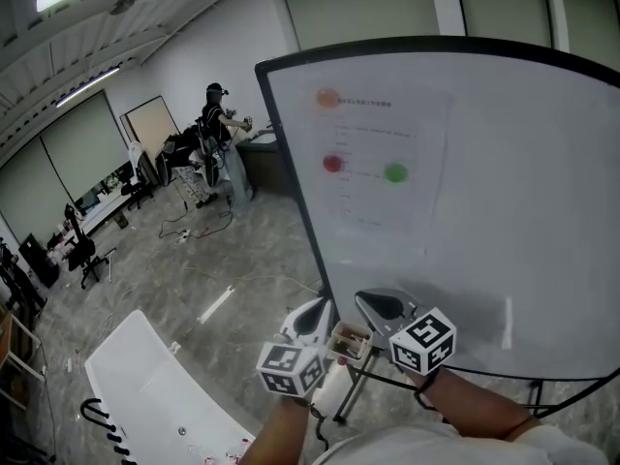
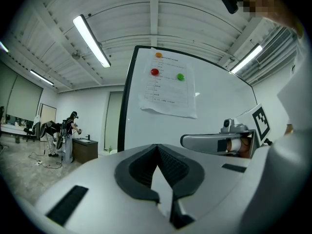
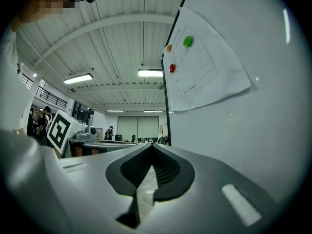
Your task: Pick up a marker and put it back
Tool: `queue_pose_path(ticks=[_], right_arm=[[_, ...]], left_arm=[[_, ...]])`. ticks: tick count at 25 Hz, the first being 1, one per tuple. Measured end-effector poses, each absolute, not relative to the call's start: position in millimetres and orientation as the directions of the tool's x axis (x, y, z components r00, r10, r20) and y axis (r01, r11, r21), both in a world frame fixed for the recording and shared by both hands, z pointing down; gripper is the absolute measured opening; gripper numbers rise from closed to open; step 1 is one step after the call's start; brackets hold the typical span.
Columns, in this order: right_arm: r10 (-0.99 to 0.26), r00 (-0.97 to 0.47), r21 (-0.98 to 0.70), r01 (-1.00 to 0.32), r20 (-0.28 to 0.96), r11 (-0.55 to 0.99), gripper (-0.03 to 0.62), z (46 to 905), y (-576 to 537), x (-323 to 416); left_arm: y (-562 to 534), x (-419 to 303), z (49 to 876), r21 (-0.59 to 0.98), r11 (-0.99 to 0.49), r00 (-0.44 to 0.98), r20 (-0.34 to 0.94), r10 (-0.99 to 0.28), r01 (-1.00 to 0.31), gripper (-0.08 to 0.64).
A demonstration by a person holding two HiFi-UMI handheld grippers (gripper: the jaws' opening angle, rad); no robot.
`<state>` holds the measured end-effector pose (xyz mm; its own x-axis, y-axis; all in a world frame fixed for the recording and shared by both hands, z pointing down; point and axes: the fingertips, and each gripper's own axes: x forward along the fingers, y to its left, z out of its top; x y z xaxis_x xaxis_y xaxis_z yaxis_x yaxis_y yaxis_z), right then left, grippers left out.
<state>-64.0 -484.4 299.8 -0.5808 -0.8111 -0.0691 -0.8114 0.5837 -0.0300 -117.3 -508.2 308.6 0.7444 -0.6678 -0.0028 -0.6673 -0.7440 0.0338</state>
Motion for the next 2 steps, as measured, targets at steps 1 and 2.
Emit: queue_pose_path(ticks=[1, 2], right_arm=[[-0.811, -0.580, -0.036, -0.811, -0.072, 0.584, 0.002, 299.3, -485.3, -63.5], [-0.811, -0.580, -0.043, -0.811, -0.075, 0.584, 0.002, 298.8, -486.2, -62.9]], left_arm=[[-508.8, -116.9, 309.0, 0.033, -0.745, 0.746, -0.001, -0.666, -0.666, 0.005], [-509.5, -116.6, 309.4, 0.033, -0.747, 0.747, 0.000, -0.665, -0.664, 0.005]])
